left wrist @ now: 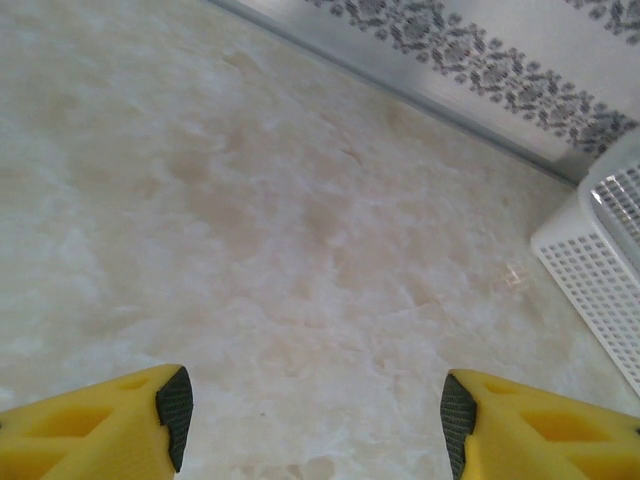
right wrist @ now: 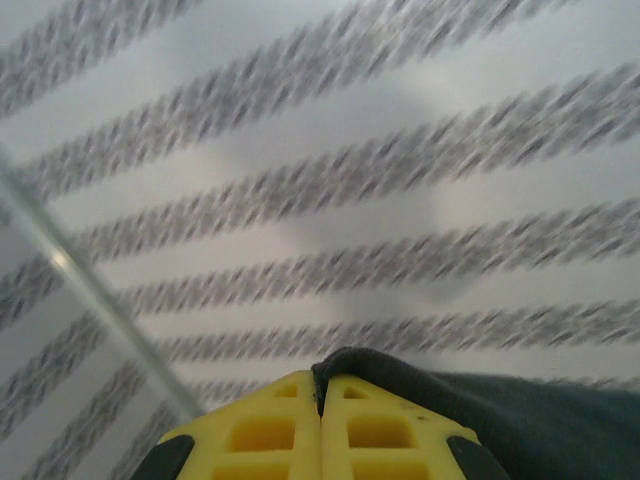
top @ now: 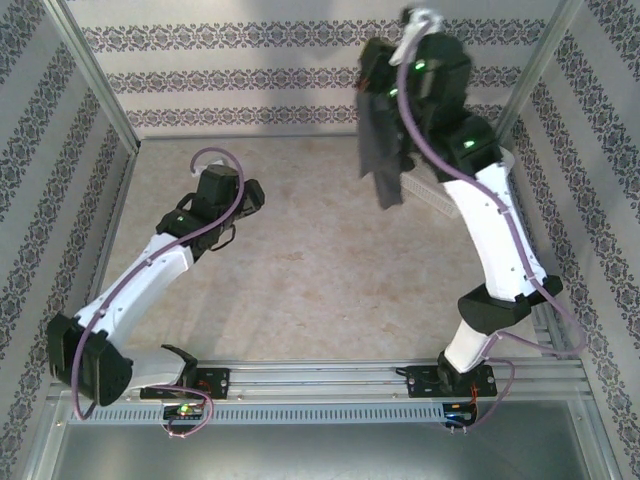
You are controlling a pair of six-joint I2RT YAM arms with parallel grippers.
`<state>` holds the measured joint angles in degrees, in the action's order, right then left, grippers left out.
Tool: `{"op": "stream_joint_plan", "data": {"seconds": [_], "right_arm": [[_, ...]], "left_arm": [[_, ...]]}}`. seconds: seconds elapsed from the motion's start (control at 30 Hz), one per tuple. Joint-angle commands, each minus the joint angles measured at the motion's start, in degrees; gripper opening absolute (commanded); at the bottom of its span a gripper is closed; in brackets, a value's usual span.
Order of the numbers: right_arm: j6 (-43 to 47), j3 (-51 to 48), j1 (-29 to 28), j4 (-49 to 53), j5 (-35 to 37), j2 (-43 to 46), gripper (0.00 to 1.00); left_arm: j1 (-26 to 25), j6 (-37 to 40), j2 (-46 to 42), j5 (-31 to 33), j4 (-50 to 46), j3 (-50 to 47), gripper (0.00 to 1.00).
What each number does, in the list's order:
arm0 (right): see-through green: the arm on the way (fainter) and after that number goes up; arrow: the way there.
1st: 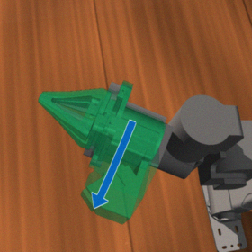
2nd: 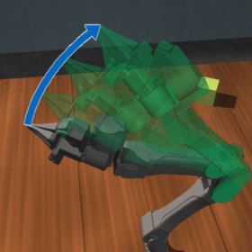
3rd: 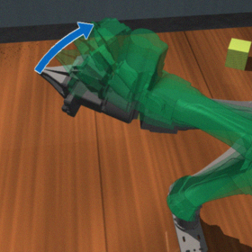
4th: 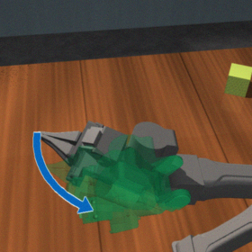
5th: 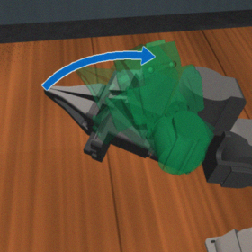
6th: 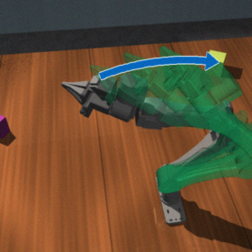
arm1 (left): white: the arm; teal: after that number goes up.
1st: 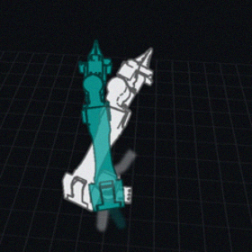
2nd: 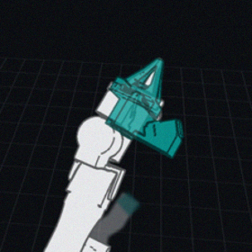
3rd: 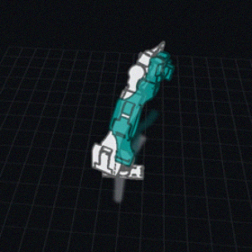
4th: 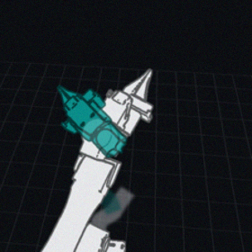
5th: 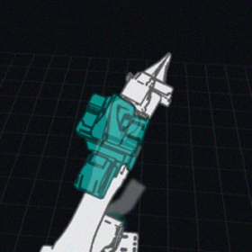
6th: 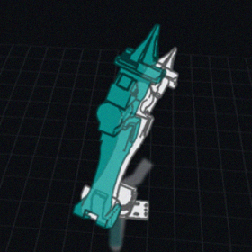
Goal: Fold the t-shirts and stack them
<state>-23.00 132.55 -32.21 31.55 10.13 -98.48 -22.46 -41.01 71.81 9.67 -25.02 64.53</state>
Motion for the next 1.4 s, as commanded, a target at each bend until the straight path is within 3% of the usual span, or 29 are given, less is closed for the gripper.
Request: {"op": "stream_joint_plan", "data": {"seconds": [0.0,0.07,0.1,0.17,0.3,0.47,0.6,0.73,0.83,0.97,1.2,1.3,1.37], "right_arm": [[-1.96,-9.87,-7.71,-2.72,-0.28,-3.19,0.08],[-3.97,-13.67,-11.05,-3.25,-6.69,-5.39,0.47],[-4.60,-13.94,-12.34,-1.90,-10.14,-7.08,0.56],[-5.55,-13.70,-13.32,2.63,-13.15,-9.33,0.61],[-8.05,-26.55,-10.60,-1.38,-15.16,-3.74,0.62],[-14.18,-48.08,-2.40,-6.05,-15.68,7.13,0.61],[-19.21,-63.16,6.09,-5.85,-14.10,14.71,0.60],[-21.60,-73.58,14.90,-5.02,-15.70,21.14,0.60],[-21.27,-77.39,19.36,-4.47,-17.65,24.48,0.60],[-20.04,-79.71,21.75,-3.33,-18.67,27.43,0.60],[-19.86,-81.70,22.98,-3.16,-20.72,29.34,0.60],[-19.70,-82.49,23.01,-3.04,-21.12,29.83,0.61],[-19.80,-83.05,22.91,-3.24,-21.12,30.01,0.61]], "left_arm": [[1.57,-1.65,-4.27,5.00,-6.75,-2.04,0.71],[1.97,-2.39,-6.47,6.71,-9.80,-2.51,0.73],[2.14,-2.65,-7.67,7.69,-11.35,-2.70,0.73],[2.24,-2.97,-10.10,8.77,-13.49,-3.13,0.73],[2.33,-2.07,-13.65,5.55,-14.20,-4.48,0.71],[1.11,-1.68,-11.71,-8.76,-9.35,-6.70,0.62],[-5.41,-4.42,-4.92,-13.55,-4.68,-7.60,0.66],[-15.20,-7.09,6.19,-12.97,0.85,-4.96,0.73],[-19.42,-12.42,15.62,-13.45,3.45,-1.36,0.78],[-22.02,-25.16,24.45,-15.08,10.72,0.23,0.80],[-22.98,-39.96,33.64,-13.62,16.12,2.80,0.81],[-22.98,-43.43,36.25,-11.79,16.39,4.95,0.78],[-22.89,-44.63,37.88,-10.83,14.91,6.52,0.67]]}}
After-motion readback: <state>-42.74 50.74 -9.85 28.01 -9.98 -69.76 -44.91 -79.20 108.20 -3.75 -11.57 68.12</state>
